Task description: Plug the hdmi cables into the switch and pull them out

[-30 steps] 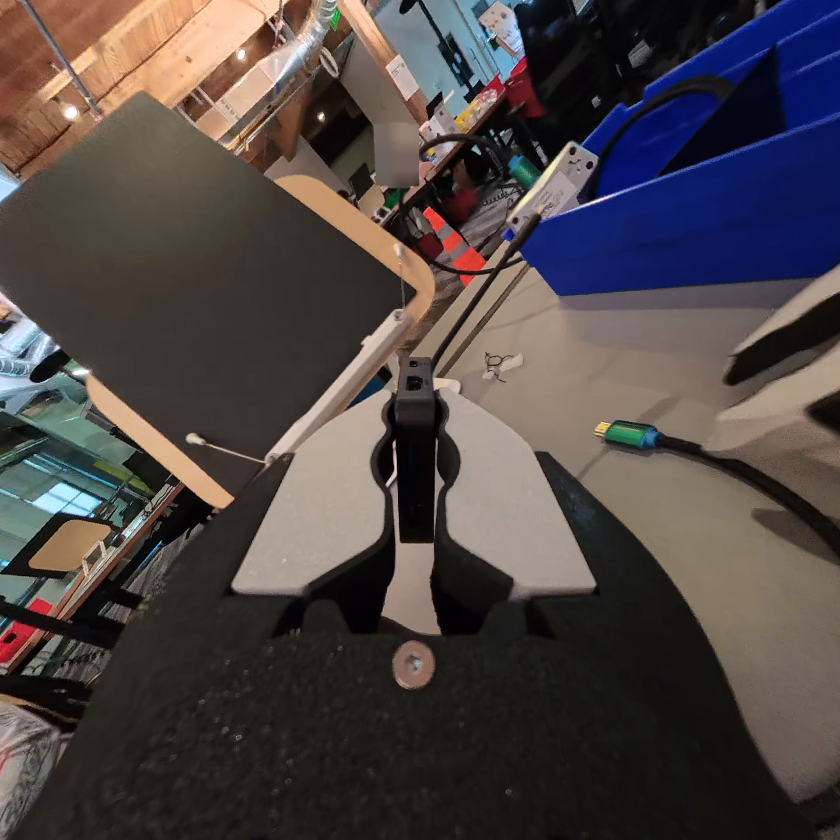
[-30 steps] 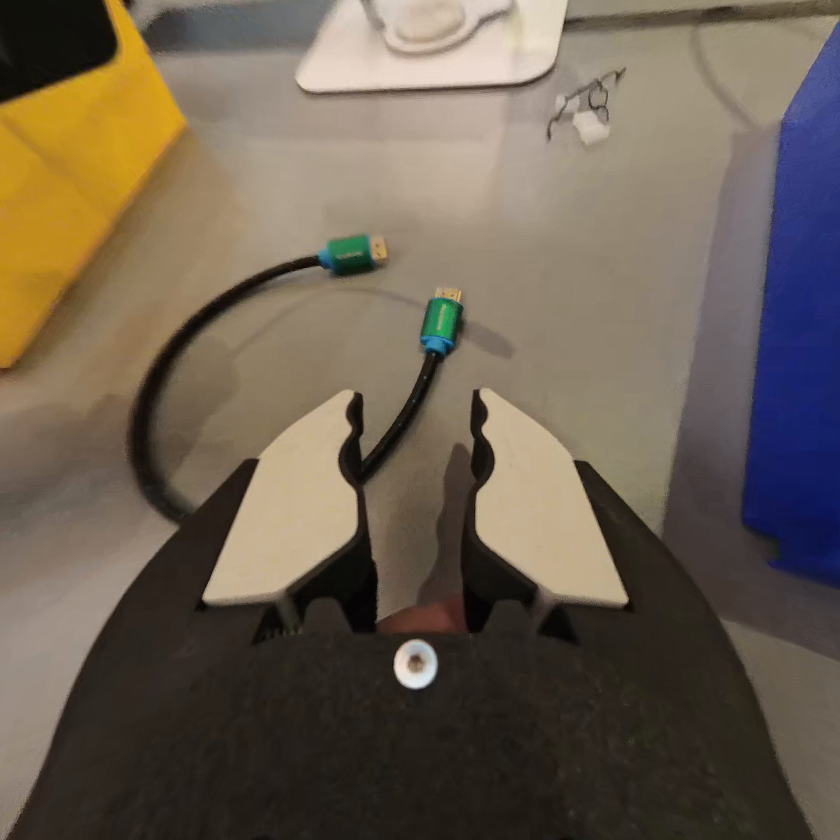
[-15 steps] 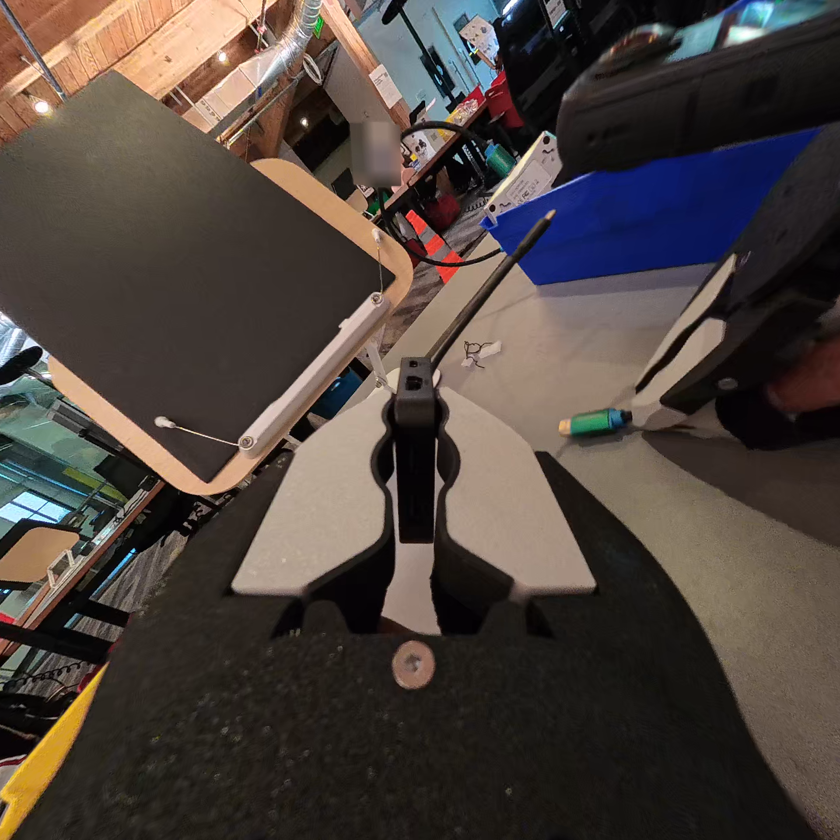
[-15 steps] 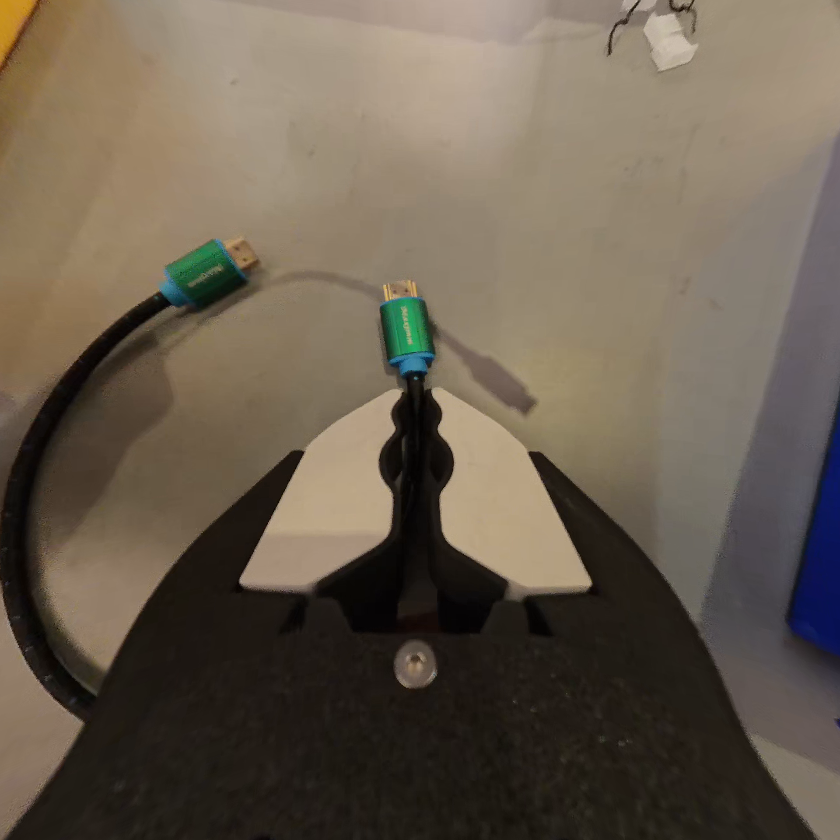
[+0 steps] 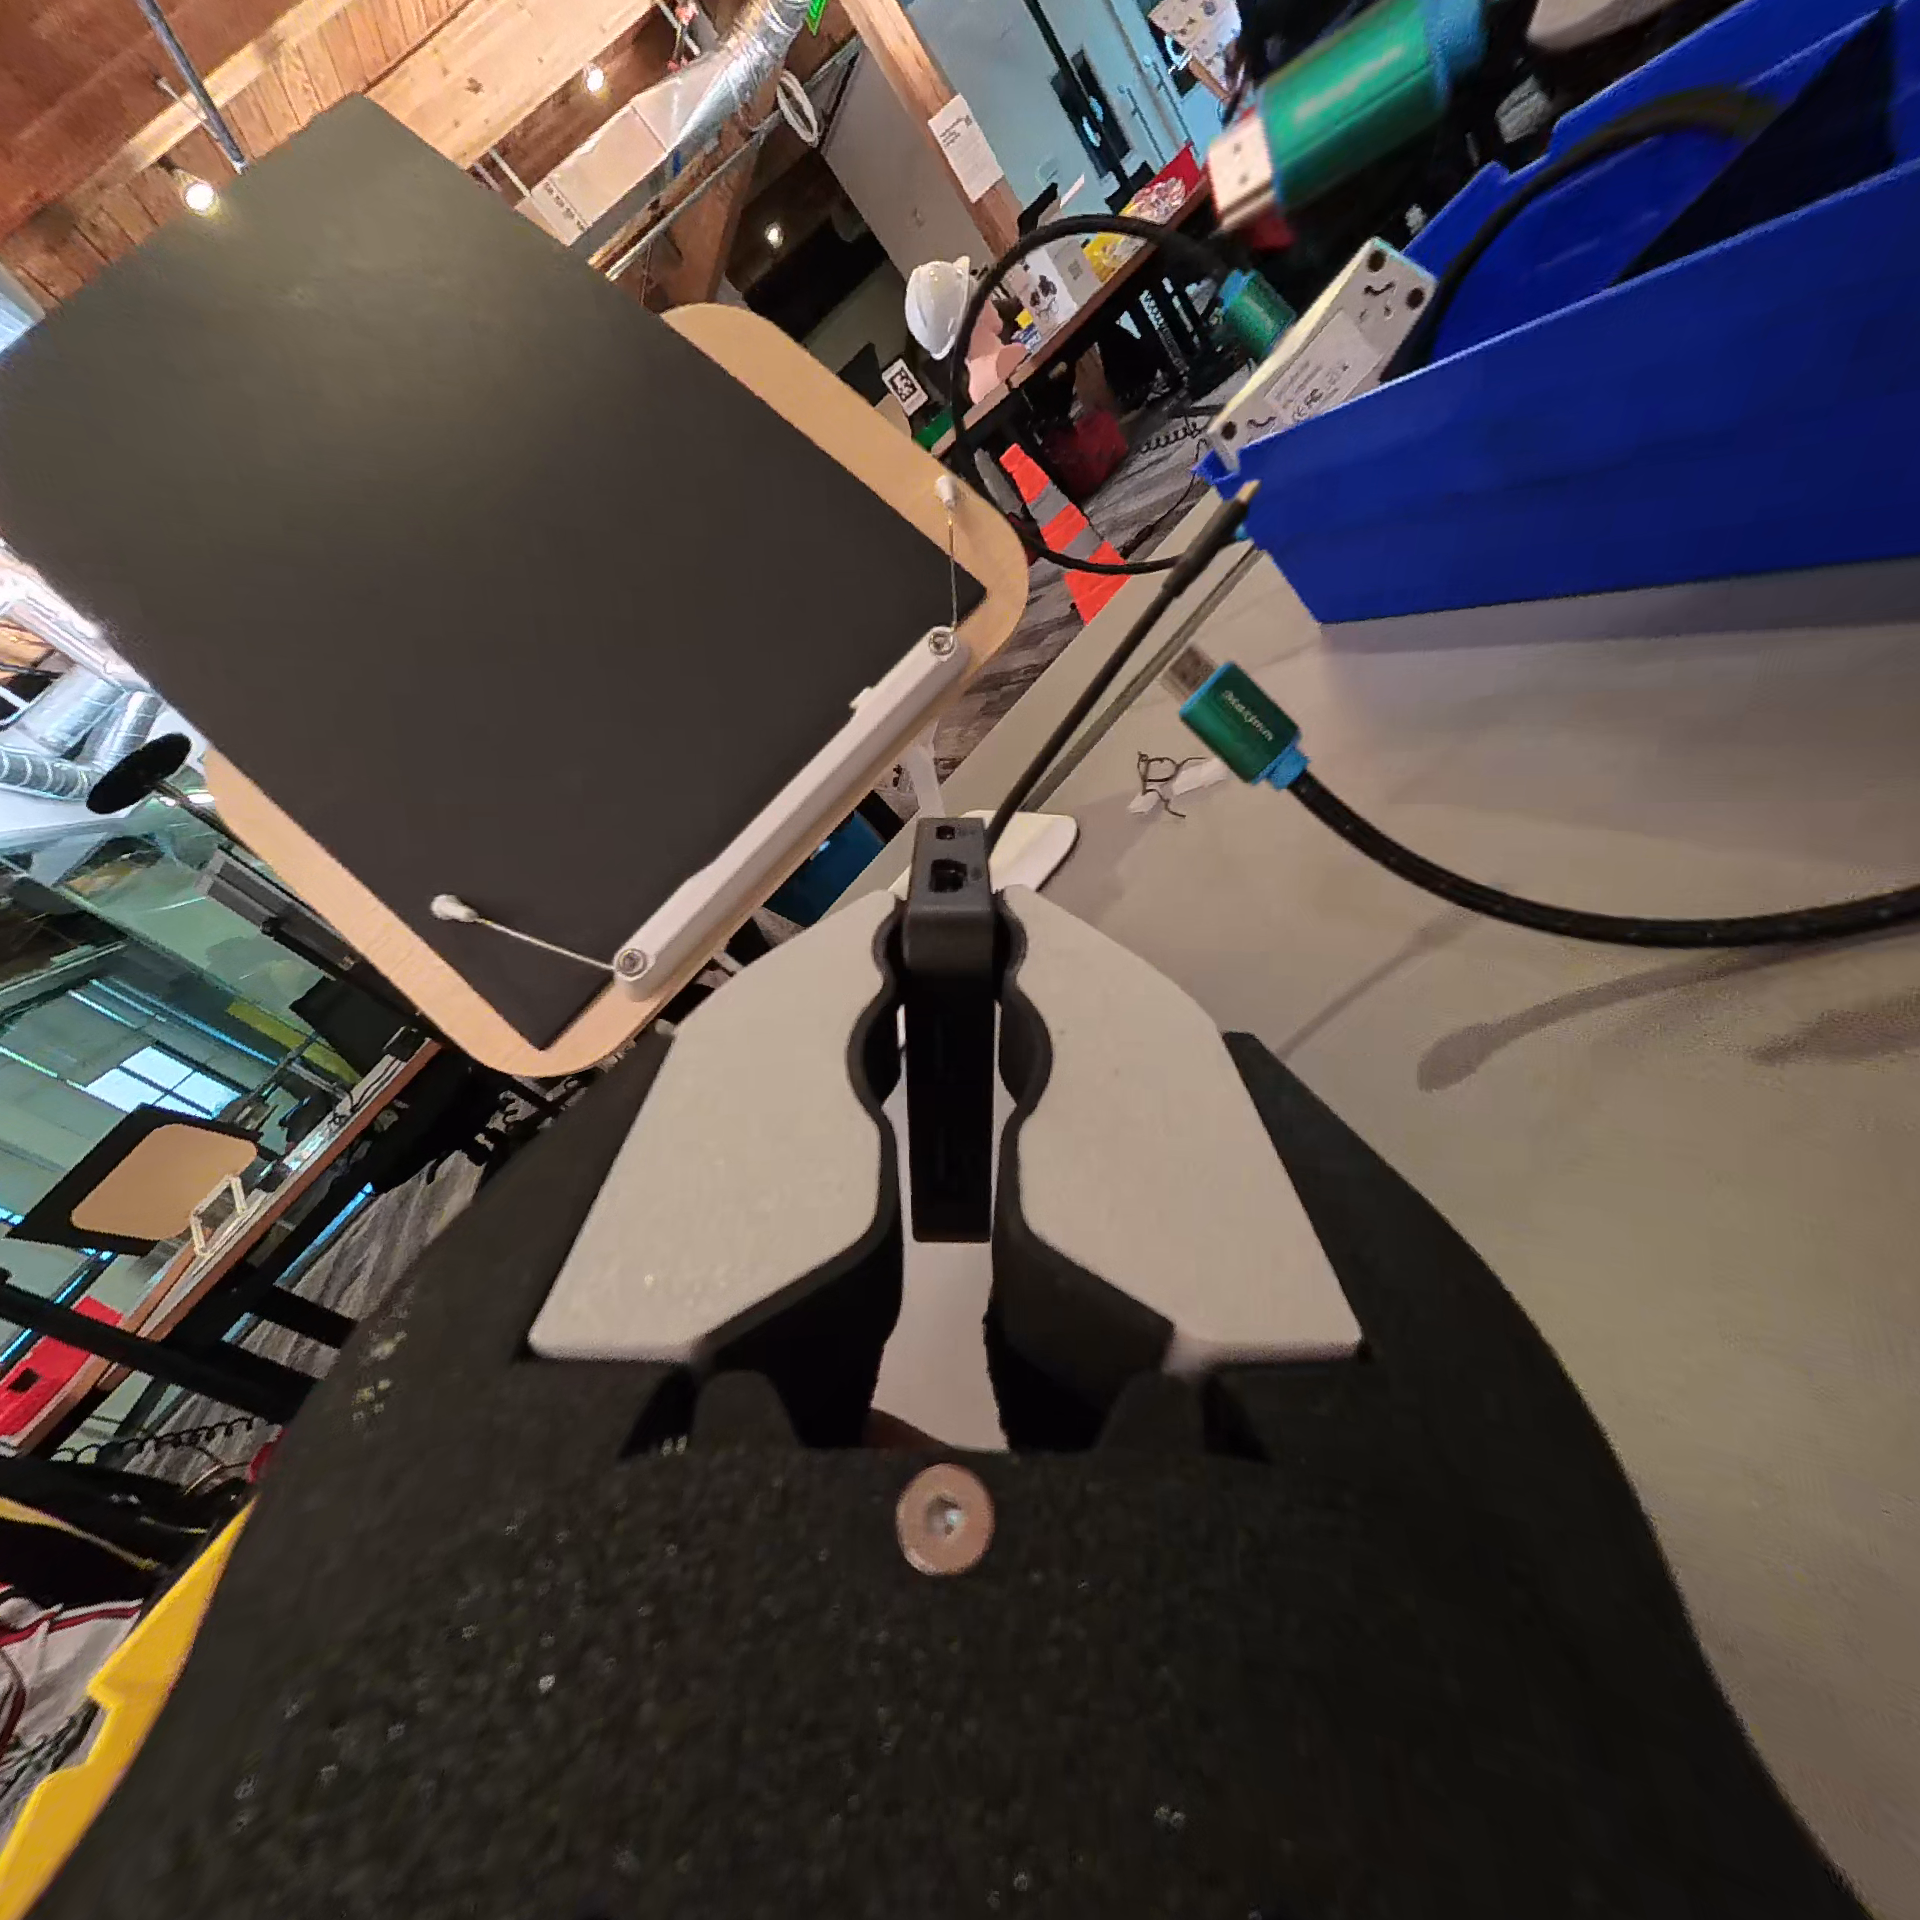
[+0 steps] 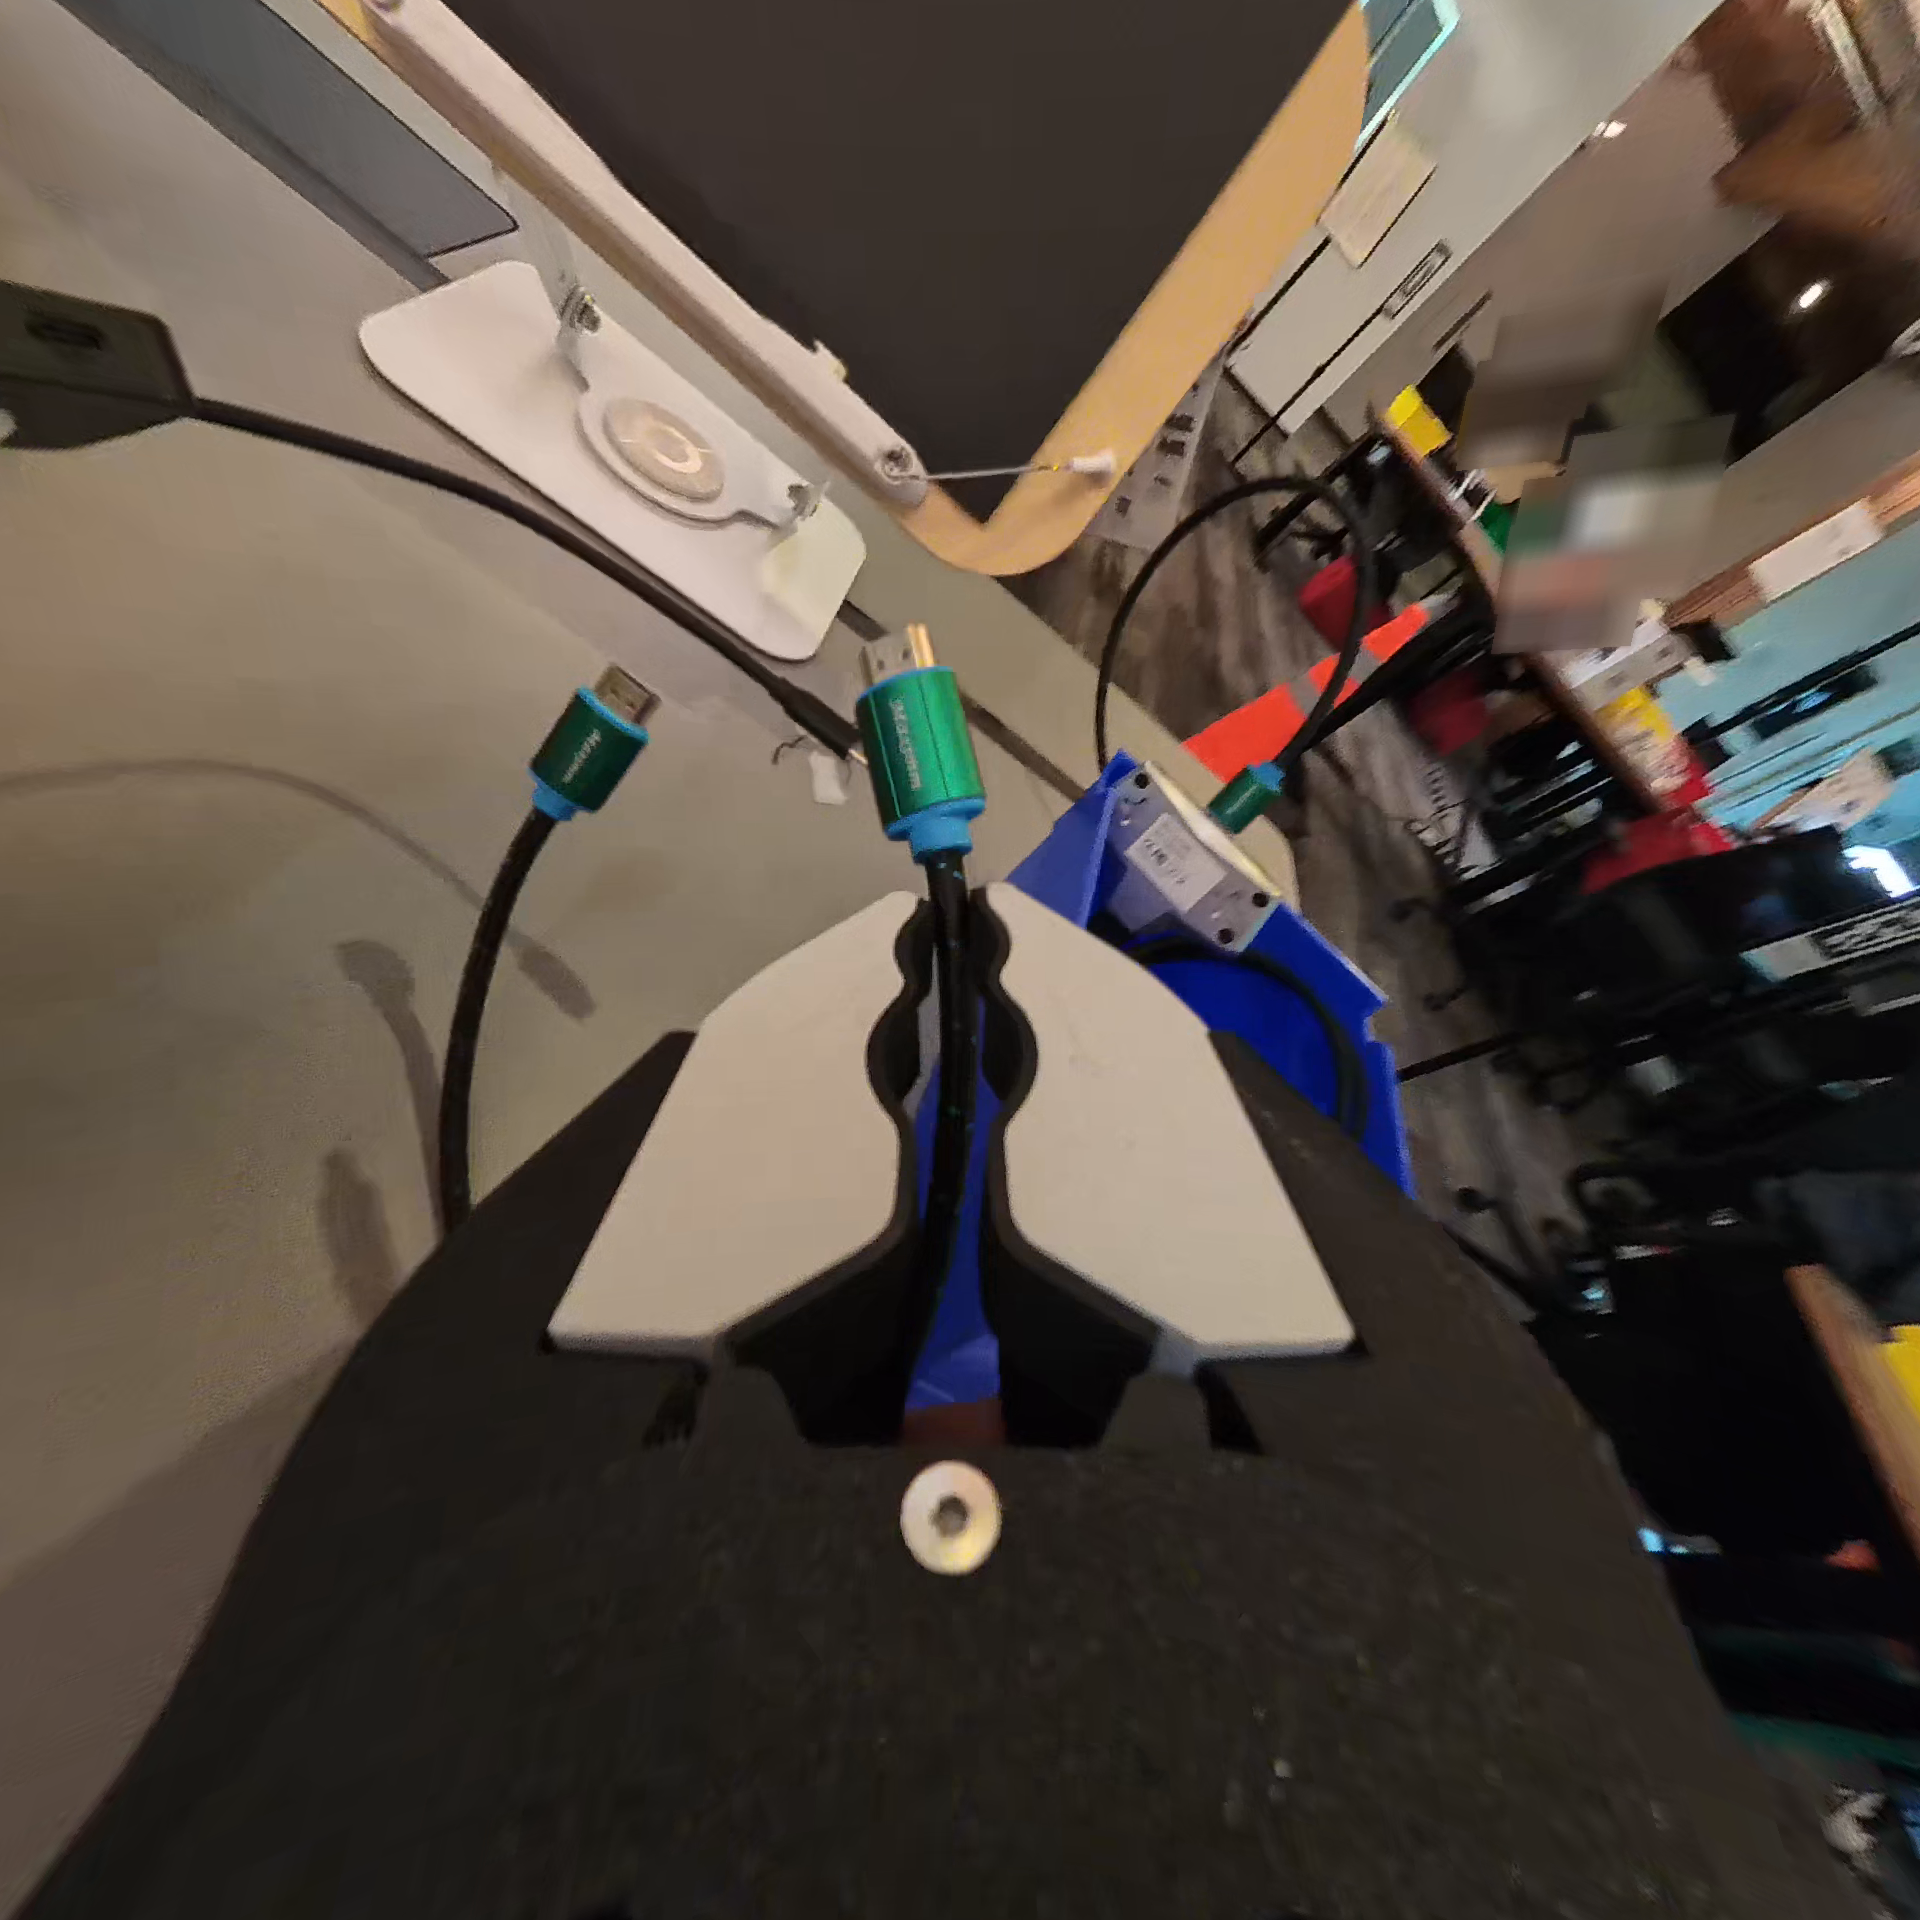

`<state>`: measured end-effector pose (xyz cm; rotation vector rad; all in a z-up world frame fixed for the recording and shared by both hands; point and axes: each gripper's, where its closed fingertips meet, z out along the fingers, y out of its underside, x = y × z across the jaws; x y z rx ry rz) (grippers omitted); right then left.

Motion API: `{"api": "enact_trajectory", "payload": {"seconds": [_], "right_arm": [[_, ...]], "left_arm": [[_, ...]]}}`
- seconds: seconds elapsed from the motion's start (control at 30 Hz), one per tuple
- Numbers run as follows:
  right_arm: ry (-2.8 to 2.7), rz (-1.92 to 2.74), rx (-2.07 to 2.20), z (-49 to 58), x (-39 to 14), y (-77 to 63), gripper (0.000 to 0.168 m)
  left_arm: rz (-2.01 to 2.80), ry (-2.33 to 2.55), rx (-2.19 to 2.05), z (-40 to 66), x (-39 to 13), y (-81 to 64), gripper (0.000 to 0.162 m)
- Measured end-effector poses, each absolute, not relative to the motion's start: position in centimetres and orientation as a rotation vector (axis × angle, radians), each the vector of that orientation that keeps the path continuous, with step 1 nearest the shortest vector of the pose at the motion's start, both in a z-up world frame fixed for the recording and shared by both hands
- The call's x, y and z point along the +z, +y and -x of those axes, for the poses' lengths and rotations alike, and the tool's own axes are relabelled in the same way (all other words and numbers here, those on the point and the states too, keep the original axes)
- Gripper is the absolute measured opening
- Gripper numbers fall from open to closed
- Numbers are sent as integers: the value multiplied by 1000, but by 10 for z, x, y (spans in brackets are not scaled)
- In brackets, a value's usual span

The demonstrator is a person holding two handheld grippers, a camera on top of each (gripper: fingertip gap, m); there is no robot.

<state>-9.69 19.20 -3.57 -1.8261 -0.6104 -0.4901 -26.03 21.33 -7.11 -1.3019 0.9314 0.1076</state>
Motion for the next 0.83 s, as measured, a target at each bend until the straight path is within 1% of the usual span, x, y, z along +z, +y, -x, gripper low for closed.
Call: {"api": "enact_trajectory", "payload": {"seconds": [0.23, 0.37, 0.57, 0.63, 0.73, 0.83], "right_arm": [[-820, 1673, -690, 125, -46, 167, 6], [-964, 1461, -849, 160, -52, 129, 6], [-999, 1460, -690, 189, -70, 81, 6], [-1050, 1542, -598, 198, -92, 70, 6], [-1163, 1697, -473, 209, -139, 56, 5], [-1229, 1798, -377, 214, -171, 55, 5]], "left_arm": [[1330, 904, 129, 268, -70, 221, 14], [1350, 898, 116, 271, -71, 224, 14], [1371, 907, 105, 270, -76, 226, 14], [1378, 911, 102, 269, -78, 226, 13], [1383, 916, 103, 269, -79, 226, 13], [1378, 917, 106, 269, -77, 225, 14]]}}
